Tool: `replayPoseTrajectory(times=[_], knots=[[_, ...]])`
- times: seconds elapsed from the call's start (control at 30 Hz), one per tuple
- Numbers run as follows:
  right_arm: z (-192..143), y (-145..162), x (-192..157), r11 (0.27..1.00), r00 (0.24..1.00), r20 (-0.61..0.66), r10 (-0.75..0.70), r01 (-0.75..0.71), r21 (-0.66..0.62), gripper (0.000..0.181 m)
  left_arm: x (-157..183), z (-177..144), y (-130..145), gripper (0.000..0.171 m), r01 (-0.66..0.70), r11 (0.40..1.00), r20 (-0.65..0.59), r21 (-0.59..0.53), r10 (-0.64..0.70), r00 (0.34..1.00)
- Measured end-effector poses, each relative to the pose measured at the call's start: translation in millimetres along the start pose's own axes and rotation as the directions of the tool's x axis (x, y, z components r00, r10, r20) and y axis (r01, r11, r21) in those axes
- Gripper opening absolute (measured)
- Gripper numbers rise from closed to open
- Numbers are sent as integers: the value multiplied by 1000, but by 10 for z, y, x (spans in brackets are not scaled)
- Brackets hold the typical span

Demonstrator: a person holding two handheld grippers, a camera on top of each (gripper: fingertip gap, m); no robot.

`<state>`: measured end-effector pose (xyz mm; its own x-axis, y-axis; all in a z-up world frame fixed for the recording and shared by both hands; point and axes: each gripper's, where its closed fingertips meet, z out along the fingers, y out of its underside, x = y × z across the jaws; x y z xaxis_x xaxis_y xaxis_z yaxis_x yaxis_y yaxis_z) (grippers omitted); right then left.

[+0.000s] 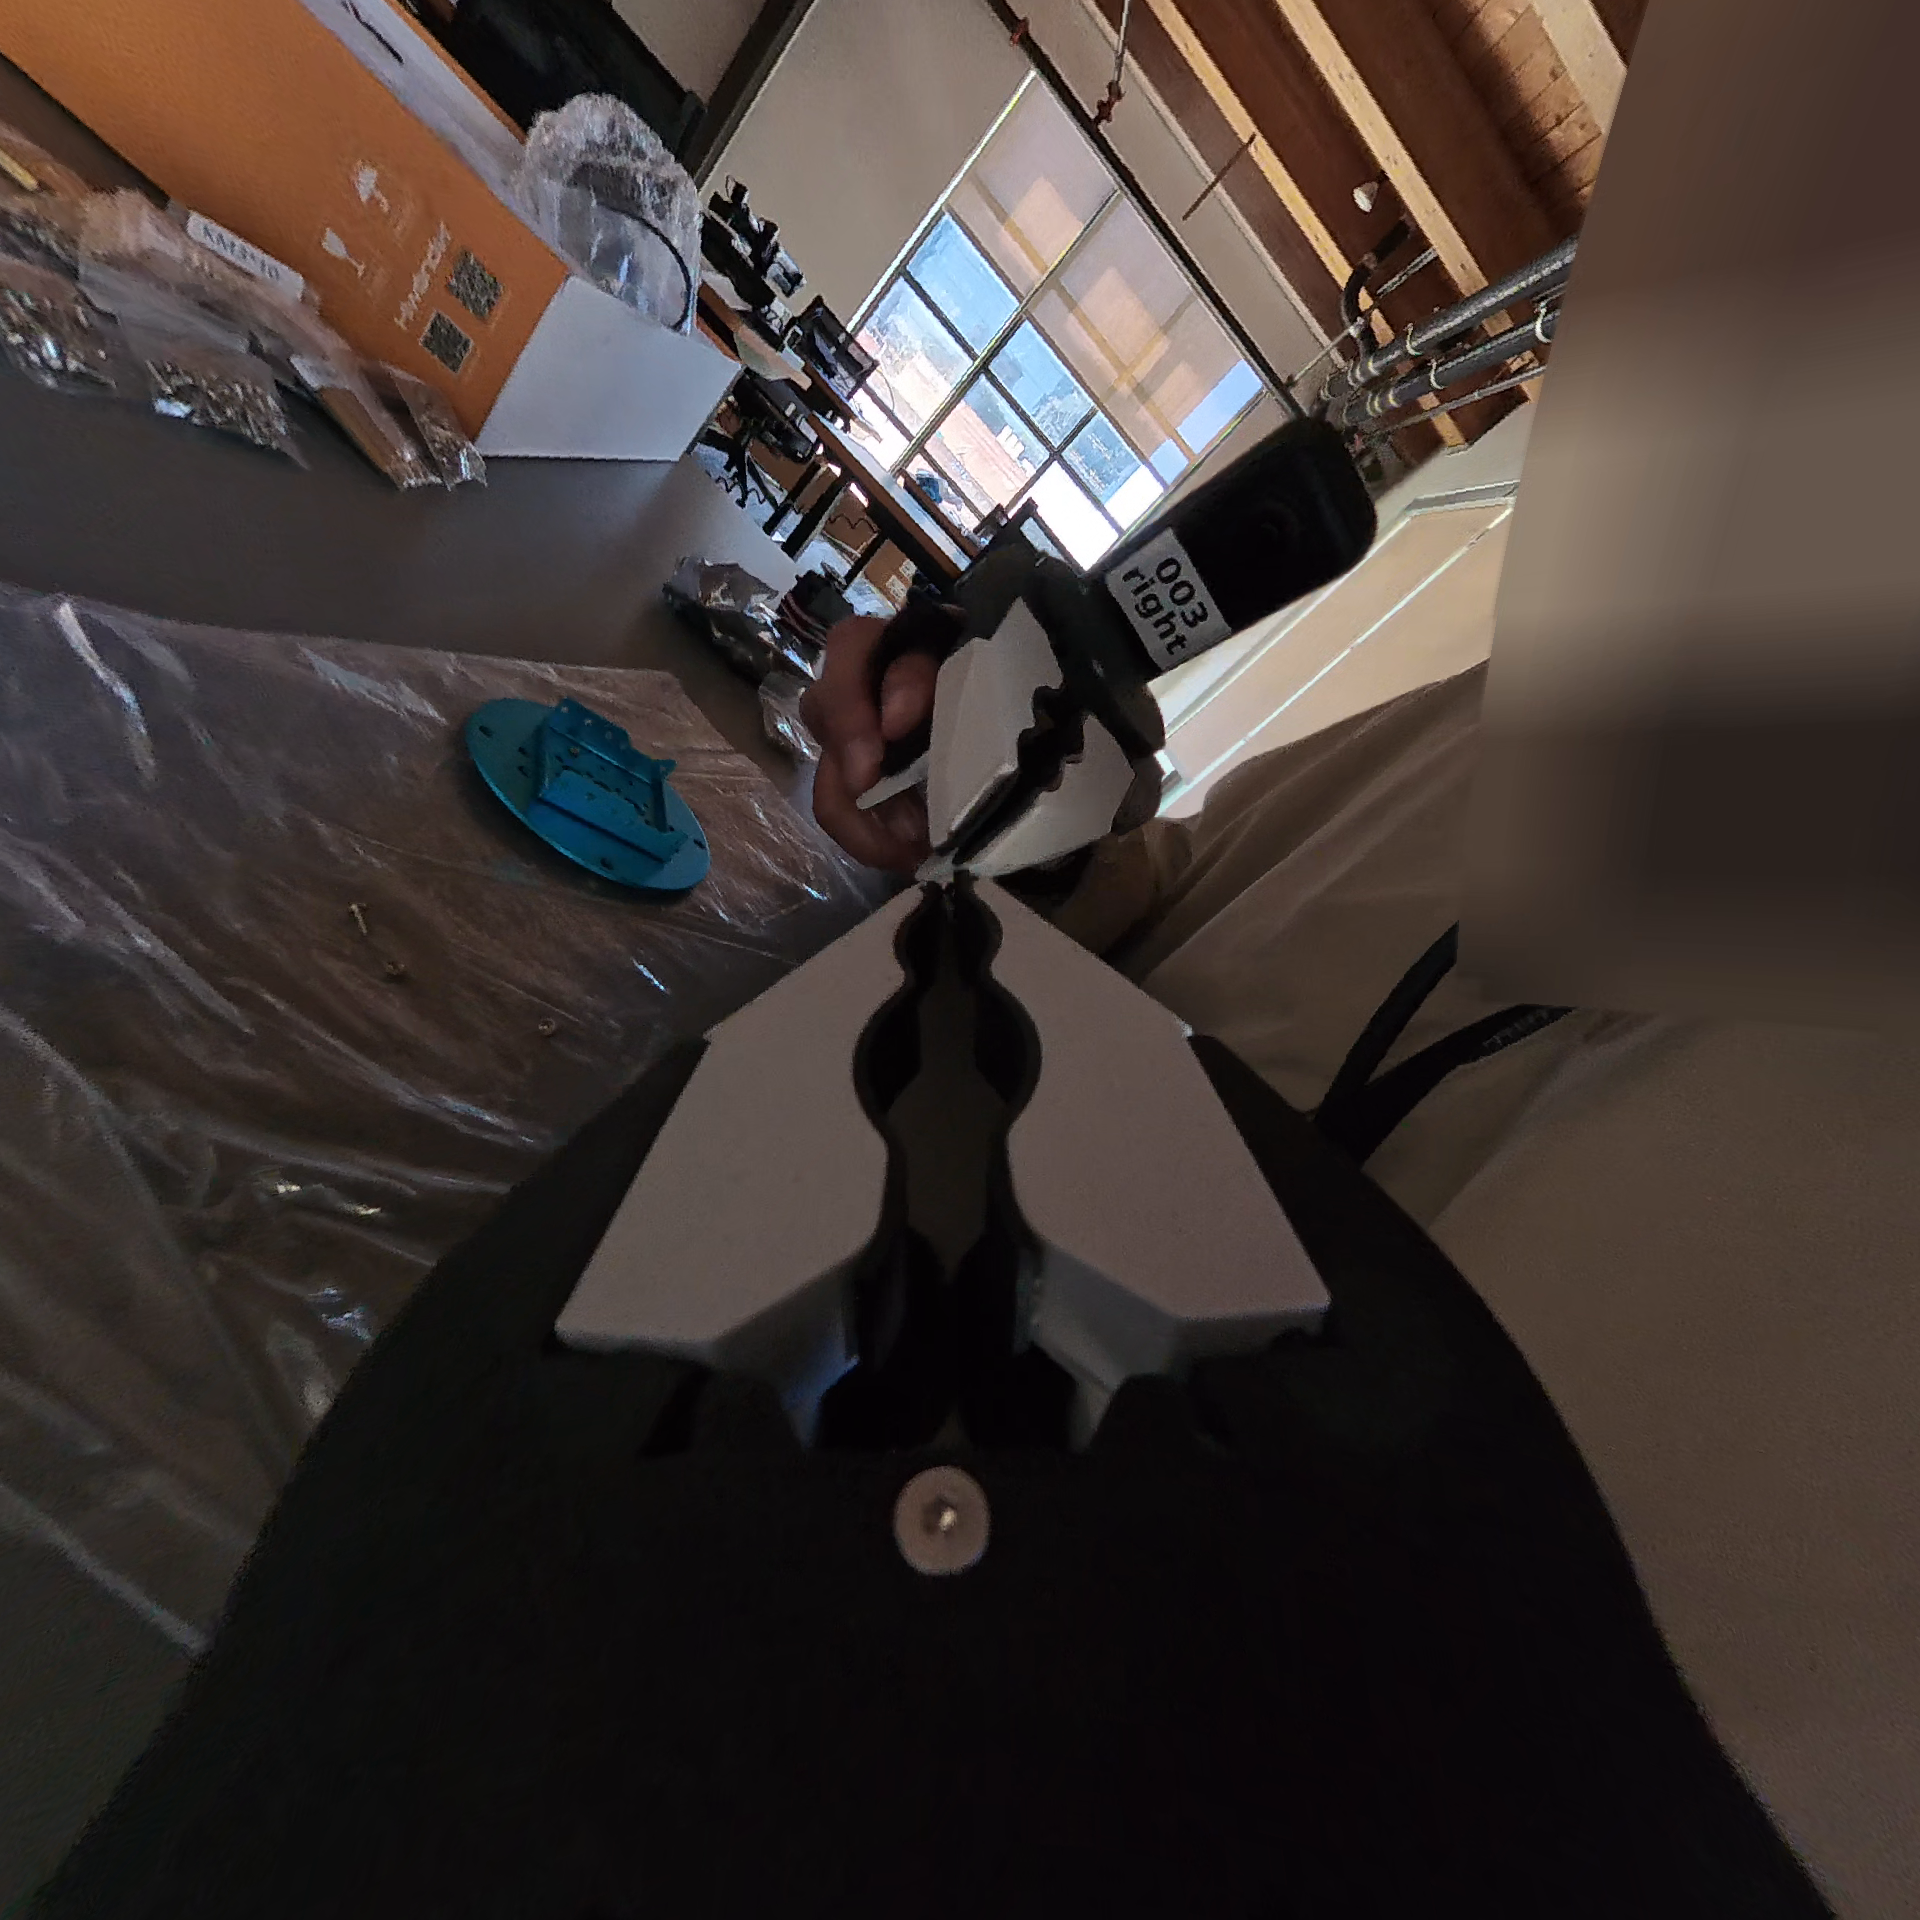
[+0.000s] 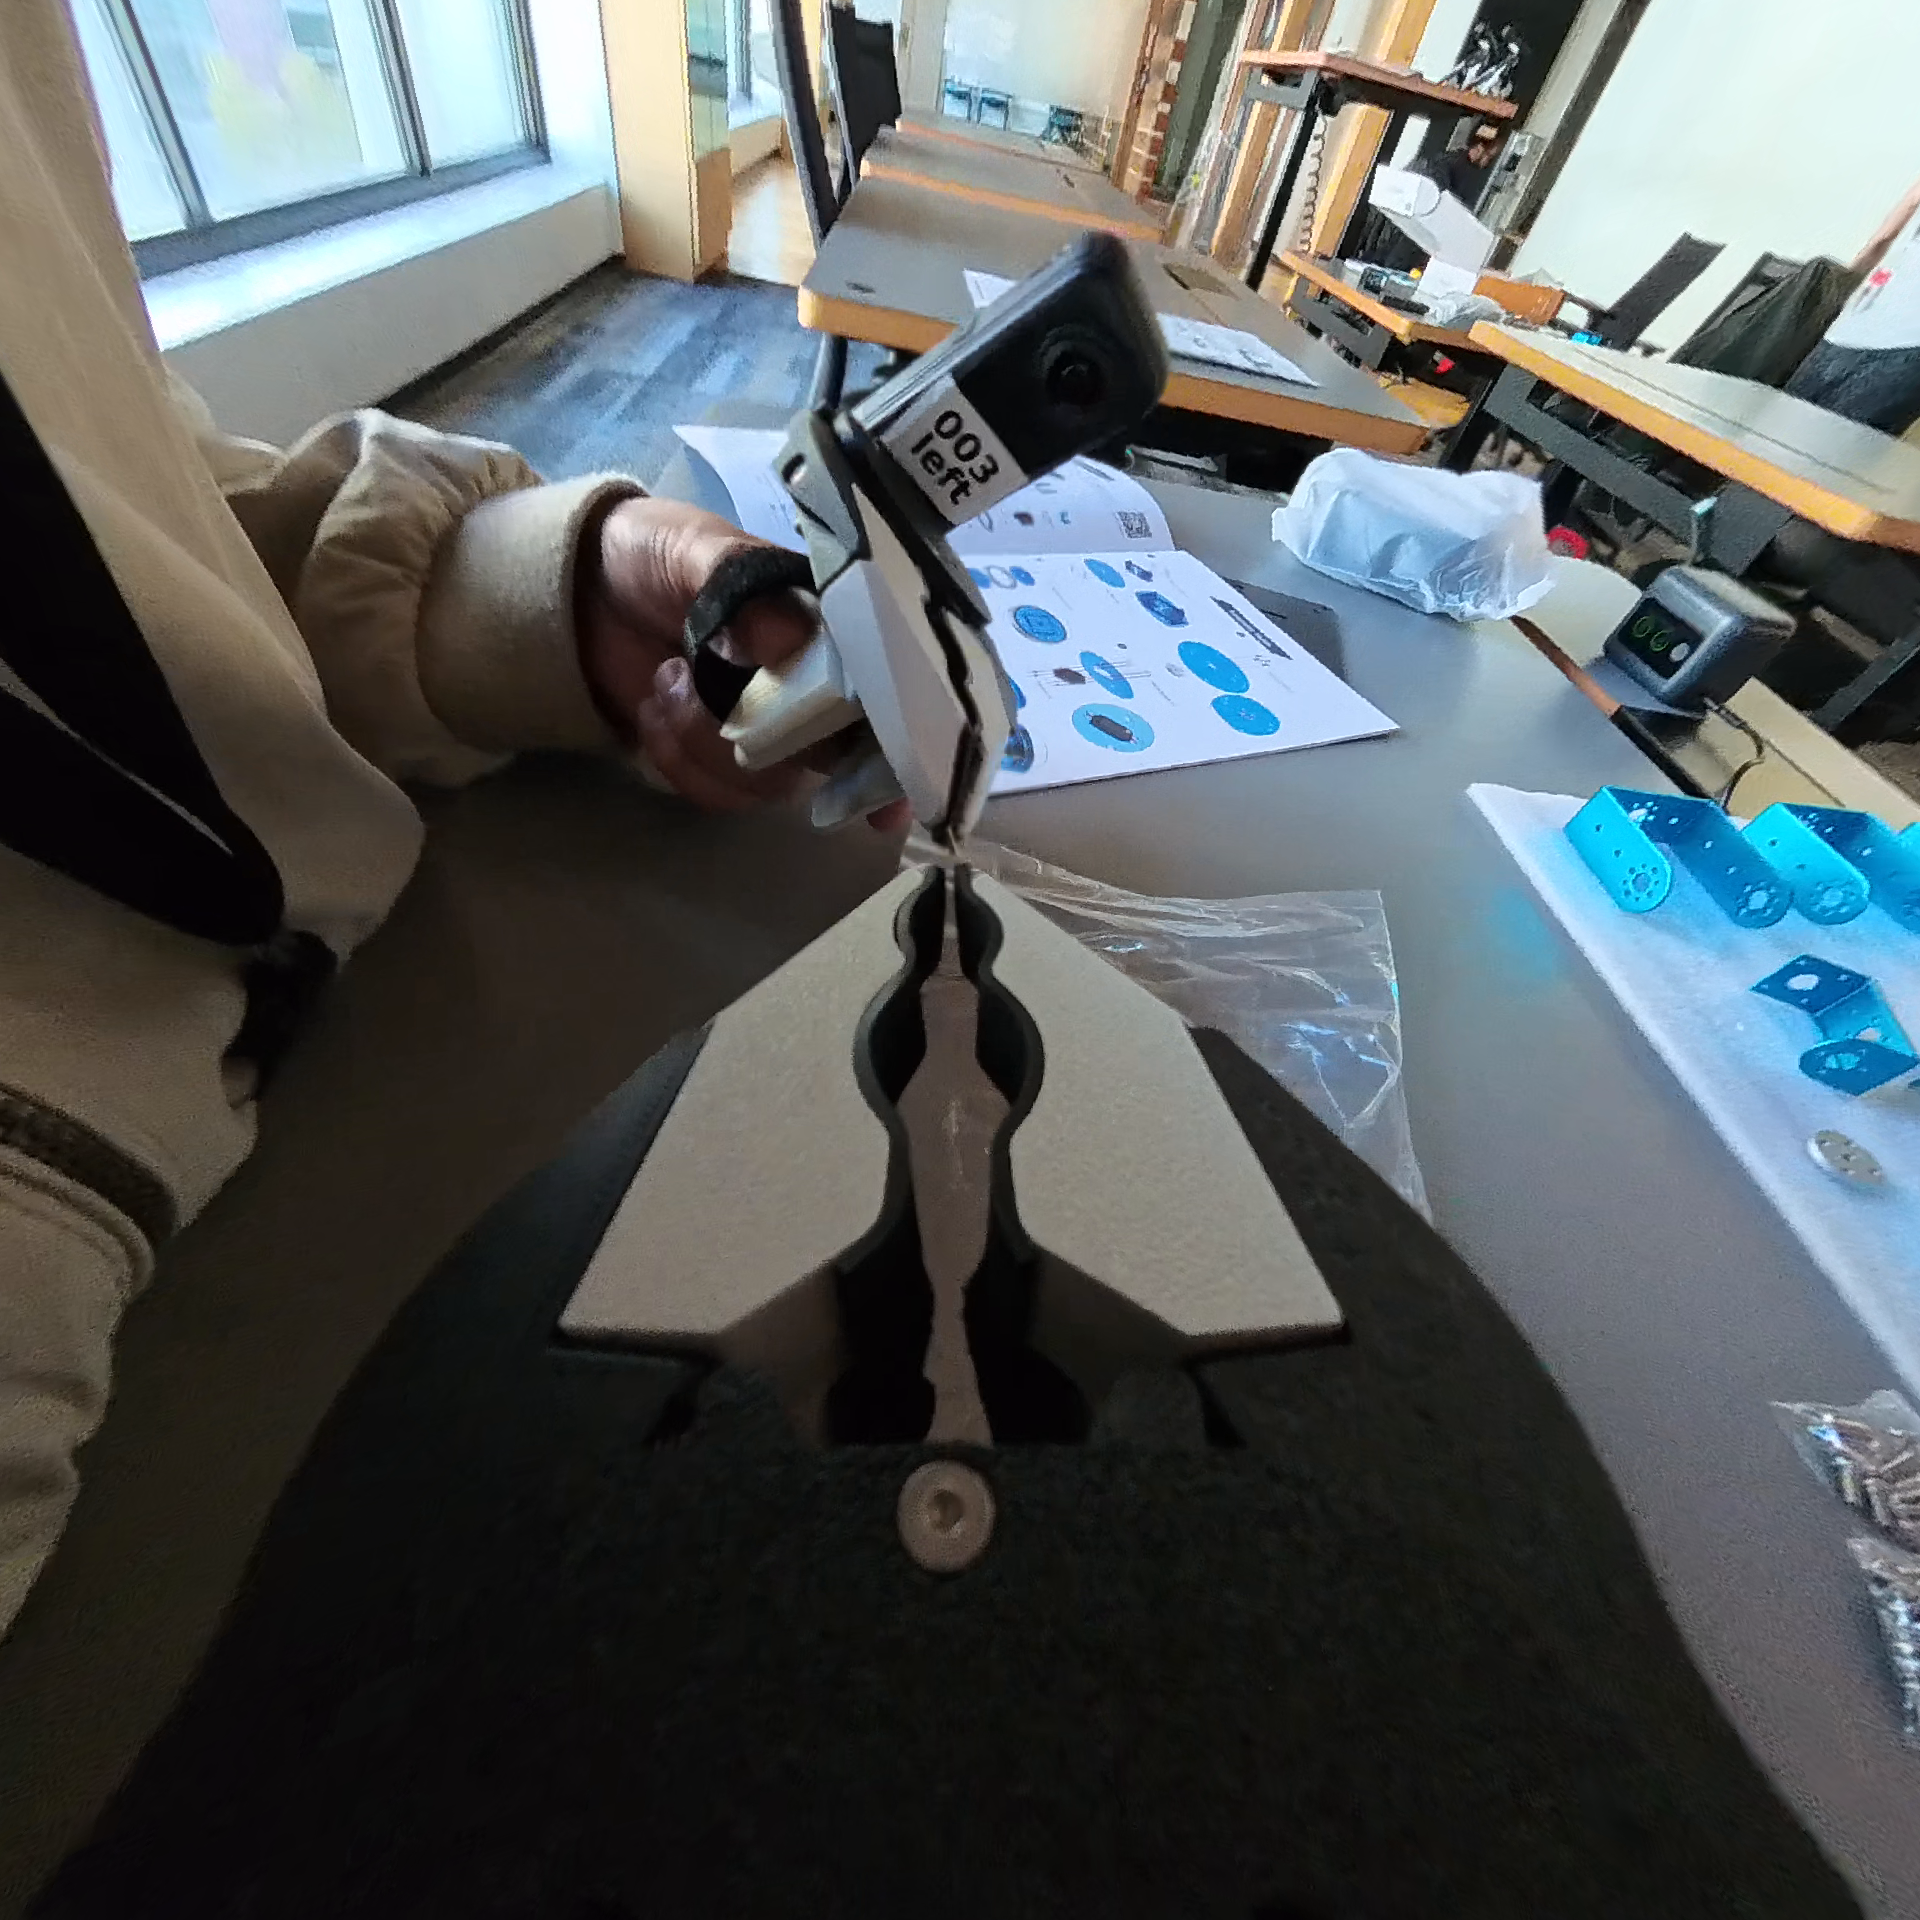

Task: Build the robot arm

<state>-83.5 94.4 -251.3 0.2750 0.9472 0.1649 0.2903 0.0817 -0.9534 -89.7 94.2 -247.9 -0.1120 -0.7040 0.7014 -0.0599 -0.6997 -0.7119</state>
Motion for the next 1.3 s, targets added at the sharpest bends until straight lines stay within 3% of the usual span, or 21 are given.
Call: replayPoseTrajectory(times=[0.13,0.23,0.3,0.43,0.53,0.67,0.83,1.07,1.3], knots=[[-117,65,140,998,998,-19,54,-54,-33,0,-9,-11,-62,0,-50,999,26,7,49,998],[-427,200,437,987,989,-90,121,-130,-99,0,-105,69,-98,0,-88,995,113,-42,92,989],[-678,460,616,949,971,-117,210,-231,-216,16,-140,181,-179,1,-94,993,149,-73,104,983],[-897,958,721,877,952,-170,255,-301,-374,16,-363,511,-316,1,4,988,197,-156,27,980],[-814,1069,702,868,940,-197,278,-333,-368,16,-516,787,-344,0,102,967,175,-232,-62,983],[-783,1152,756,856,929,-273,249,-343,-387,16,-694,1025,-256,1,136,931,161,-338,-84,983],[-907,1184,808,854,927,-294,235,-341,-393,15,-856,1131,-104,1,292,888,205,-355,-231,951],[-939,1206,843,837,891,-257,374,-444,-319,17,-989,1153,19,1,347,852,291,-391,-244,925],[-877,1200,821,861,920,-246,303,-375,-343,15,-1060,1189,96,1,345,826,328,-447,-208,922]])
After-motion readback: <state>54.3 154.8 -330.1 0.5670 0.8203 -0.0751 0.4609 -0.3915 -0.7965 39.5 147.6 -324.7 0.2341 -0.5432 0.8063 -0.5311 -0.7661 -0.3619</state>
